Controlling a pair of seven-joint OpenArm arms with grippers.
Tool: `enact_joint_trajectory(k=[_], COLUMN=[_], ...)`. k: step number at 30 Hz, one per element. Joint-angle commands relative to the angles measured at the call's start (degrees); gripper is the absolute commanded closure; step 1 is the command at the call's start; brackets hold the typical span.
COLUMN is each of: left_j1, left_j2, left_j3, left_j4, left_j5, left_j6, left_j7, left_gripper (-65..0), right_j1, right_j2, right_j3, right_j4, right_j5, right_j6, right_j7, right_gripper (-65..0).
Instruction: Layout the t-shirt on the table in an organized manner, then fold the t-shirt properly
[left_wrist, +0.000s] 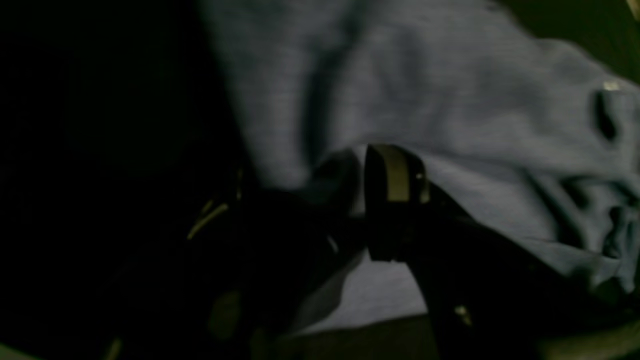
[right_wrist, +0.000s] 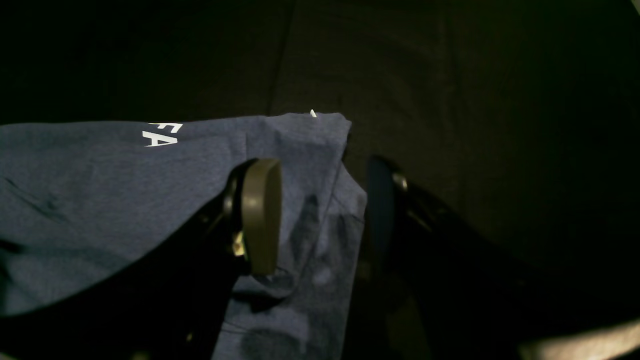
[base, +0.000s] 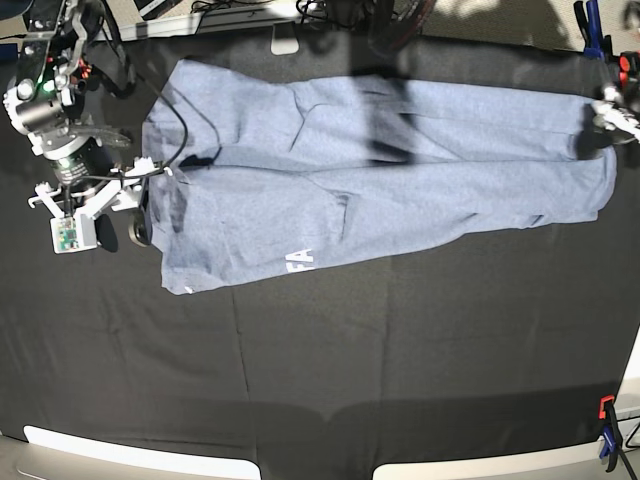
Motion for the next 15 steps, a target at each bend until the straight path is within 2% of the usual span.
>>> enact_joint_trajectory(k=[1, 4, 6, 12, 15], left_j1=[0.0, 0.0, 0.0, 0.3, 0.4], left_j2=[-1.6, -2.2, -1.8, 1.1, 3.7], left_j3=[-0.3, -0.3, -0.3, -0.3, -0.3], left_j4=[0.5, 0.5, 0.5, 0.5, 0.5], left_j5=[0.7, 2.1, 0.7, -11.0, -12.3], left_j6=[-0.3, -0.3, -0.3, -0.3, -0.3], left_j7=[-0.7, -0.8, 1.3, 12.1, 9.7], left_gripper=[-27.7, -27.7, -27.7, -27.7, -27.7], right_j1=[0.3, 0.3, 0.3, 0.3, 0.3], right_j2=[0.7, 0.7, 0.7, 0.7, 0.7], right_j3=[0.3, 0.3, 0.3, 0.3, 0.3], right_j4=[1.1, 1.1, 1.1, 1.1, 1.1], right_j5=[0.4, 0.4, 0.4, 0.4, 0.4], right_j6=[0.4, 0.4, 0.4, 0.4, 0.4], right_j7=[1.3, 1.1, 1.1, 1.1, 1.1], right_gripper=[-27.3, -27.3, -27.3, -27.3, -27.3])
